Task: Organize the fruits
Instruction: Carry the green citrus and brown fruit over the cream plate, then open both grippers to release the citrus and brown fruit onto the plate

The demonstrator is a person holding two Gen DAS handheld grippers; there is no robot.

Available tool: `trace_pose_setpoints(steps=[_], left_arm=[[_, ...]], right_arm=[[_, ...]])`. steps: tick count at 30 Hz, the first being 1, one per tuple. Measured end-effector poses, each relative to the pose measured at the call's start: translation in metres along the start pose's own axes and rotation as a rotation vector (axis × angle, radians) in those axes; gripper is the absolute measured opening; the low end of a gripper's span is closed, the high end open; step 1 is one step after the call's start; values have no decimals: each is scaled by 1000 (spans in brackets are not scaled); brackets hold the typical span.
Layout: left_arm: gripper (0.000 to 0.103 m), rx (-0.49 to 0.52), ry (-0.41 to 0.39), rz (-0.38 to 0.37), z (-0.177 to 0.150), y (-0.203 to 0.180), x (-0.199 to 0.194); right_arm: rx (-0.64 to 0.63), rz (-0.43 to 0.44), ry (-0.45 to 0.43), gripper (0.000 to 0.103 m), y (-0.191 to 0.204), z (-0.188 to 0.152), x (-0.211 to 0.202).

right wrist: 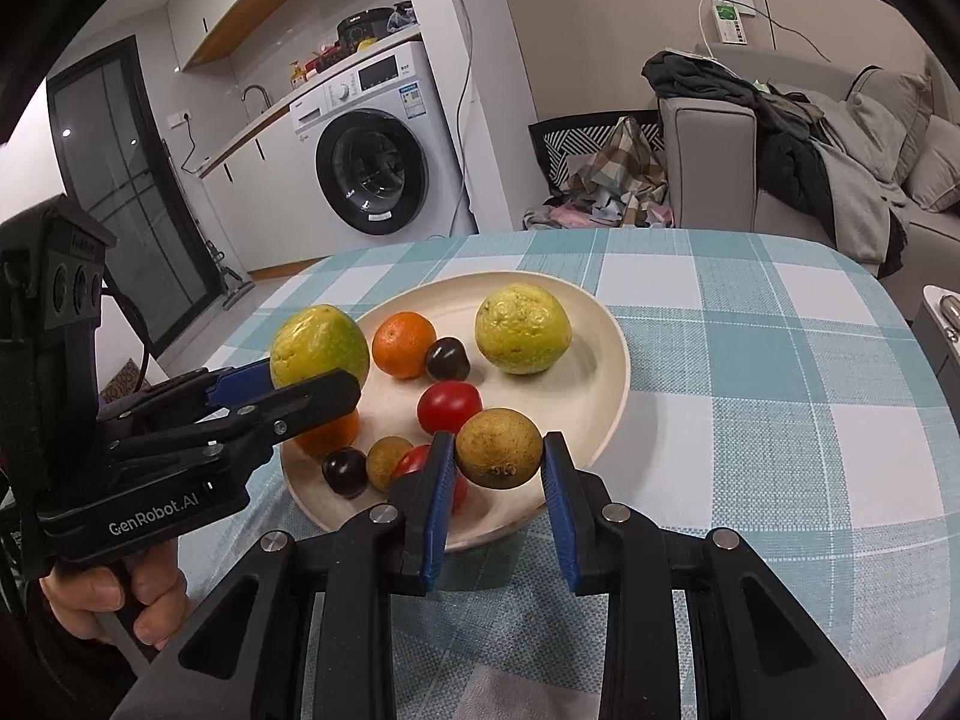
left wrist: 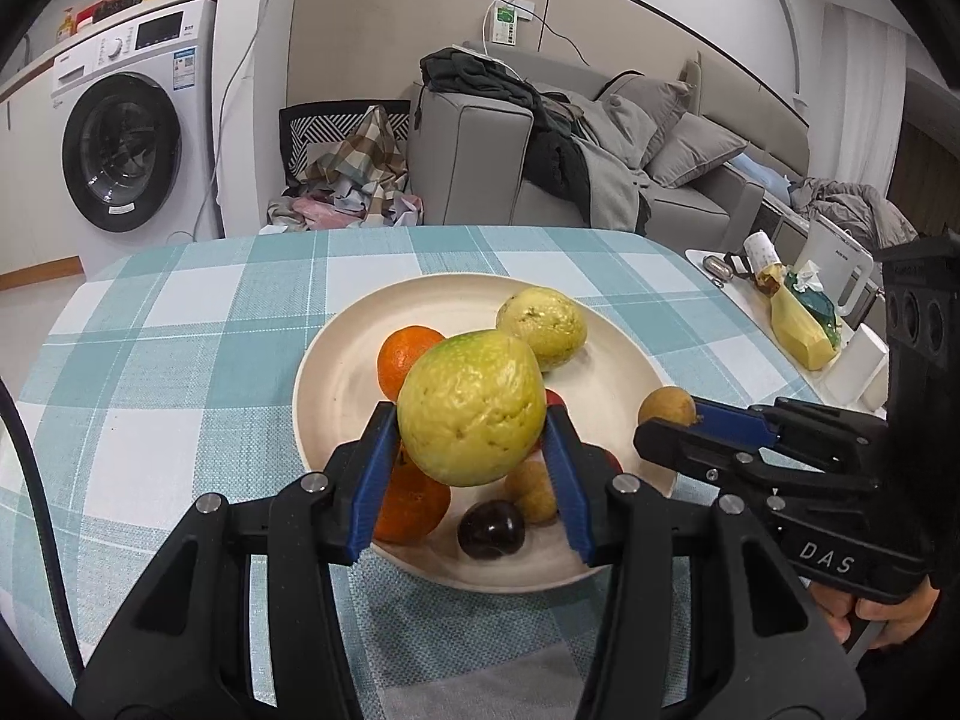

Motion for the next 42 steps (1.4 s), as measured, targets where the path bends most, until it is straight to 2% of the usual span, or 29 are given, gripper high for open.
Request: trace_pose_setpoints(steps=[9, 14, 16, 23, 25, 26, 28, 29, 30, 32, 33, 35, 42], left_arm=[[46, 24, 7, 17, -4, -1, 6], [46, 28, 8, 11, -4, -1, 5], [46, 31, 8, 14, -5, -2, 5], [46, 25, 7, 0, -4, -3, 1], [49, 14, 12, -5, -4, -1, -1], [54, 11, 13, -6, -4, 0, -3], [68, 11, 8, 10, -4, 2, -7], [81, 9, 2, 22, -4, 4, -11], [87, 4, -7, 31, -4, 5, -15], [92, -3, -30, 39, -4, 7, -24], [100, 0, -30, 45, -5, 8, -27], [102, 1, -46, 61, -7, 10, -36], [102, -3, -82, 74, -23, 15, -65]], right_arm=[[-6, -2, 18, 30, 1, -2, 3], [-12, -22, -13, 31, 1, 0, -3], [-9, -31, -41, 45, 0, 2, -8], [4, -46, -59, 53, -6, 4, -13], [2, -52, -56, 66, -7, 4, -15], [2, -54, -61, 70, -7, 4, -16], [2, -61, -80, 82, -7, 4, -21], [-2, -69, -88, 84, -8, 4, -23], [-6, -79, -92, 87, -8, 3, -25], [-5, -92, -92, 90, -10, 2, -27], [-4, -95, -91, 94, -11, 2, -27], [0, -104, -96, 102, -12, 1, -29], [-29, -94, -127, 103, -4, -4, -42]])
Point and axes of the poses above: each gripper's, at about its wrist camera, not at the fingertips, and x roughly the way its jaws point, y to its left, z to its top, the point moved 9 cm from there along x, roughly the way its jaws point, and after that the axes turned 2 degrees about -x, right-handed, at the moved point
